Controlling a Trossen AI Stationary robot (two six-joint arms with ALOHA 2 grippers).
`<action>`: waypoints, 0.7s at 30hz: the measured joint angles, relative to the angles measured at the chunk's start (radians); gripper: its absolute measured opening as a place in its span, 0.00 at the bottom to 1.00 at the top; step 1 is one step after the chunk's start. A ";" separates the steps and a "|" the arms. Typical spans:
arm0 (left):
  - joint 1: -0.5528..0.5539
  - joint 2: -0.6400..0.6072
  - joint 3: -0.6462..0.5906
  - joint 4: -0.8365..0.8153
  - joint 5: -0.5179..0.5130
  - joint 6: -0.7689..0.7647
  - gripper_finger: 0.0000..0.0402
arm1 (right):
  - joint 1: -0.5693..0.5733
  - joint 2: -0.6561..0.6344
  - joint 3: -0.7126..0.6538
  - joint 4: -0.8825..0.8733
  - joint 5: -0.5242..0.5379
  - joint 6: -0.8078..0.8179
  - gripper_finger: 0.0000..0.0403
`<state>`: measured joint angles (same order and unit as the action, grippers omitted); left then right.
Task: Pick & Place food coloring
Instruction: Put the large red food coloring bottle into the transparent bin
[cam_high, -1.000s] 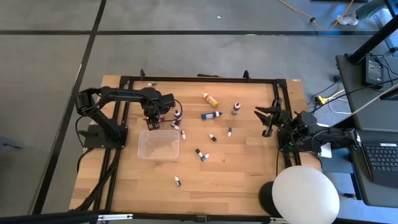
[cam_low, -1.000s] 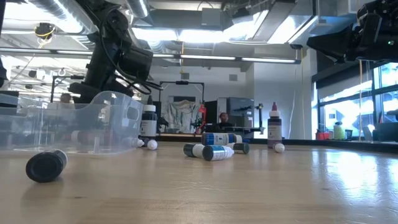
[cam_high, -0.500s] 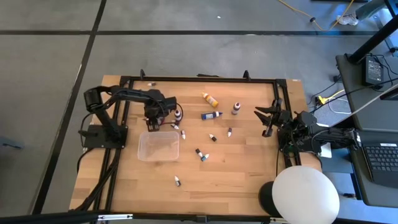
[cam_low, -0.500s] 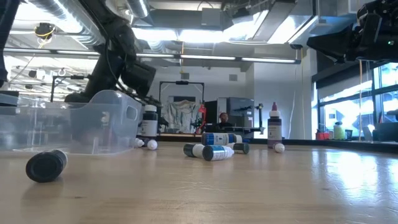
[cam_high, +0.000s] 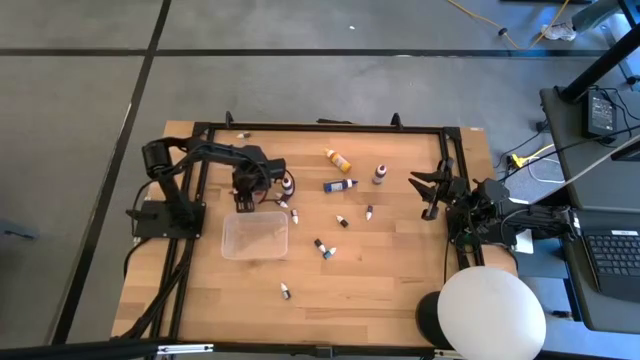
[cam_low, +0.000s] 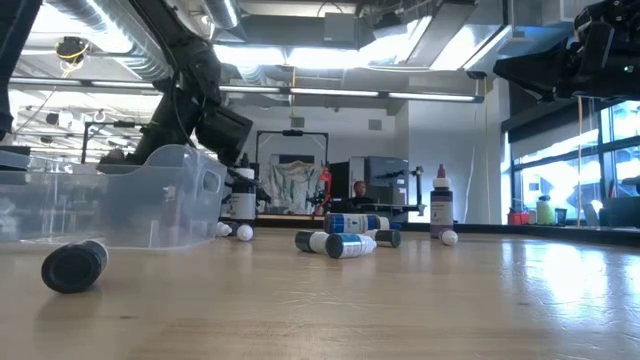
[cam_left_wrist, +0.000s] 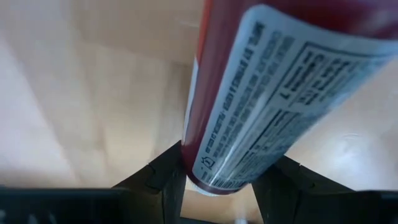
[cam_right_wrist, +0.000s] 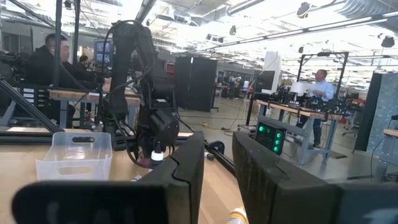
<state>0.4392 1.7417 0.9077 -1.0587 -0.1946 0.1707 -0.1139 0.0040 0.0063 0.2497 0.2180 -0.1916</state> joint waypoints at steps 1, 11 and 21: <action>0.000 -0.006 0.001 0.000 -0.006 0.000 0.38 | 0.000 0.000 0.000 0.000 0.000 -0.002 0.22; -0.019 -0.011 0.001 -0.080 -0.071 -0.040 0.37 | 0.000 0.000 0.000 0.000 0.000 -0.004 0.22; -0.021 -0.011 0.001 -0.181 -0.125 -0.115 0.37 | 0.000 0.000 0.000 0.000 0.000 -0.004 0.22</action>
<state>0.4187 1.7306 0.9090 -1.2395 -0.3200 0.0560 -0.1139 0.0040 0.0063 0.2493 0.2180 -0.1955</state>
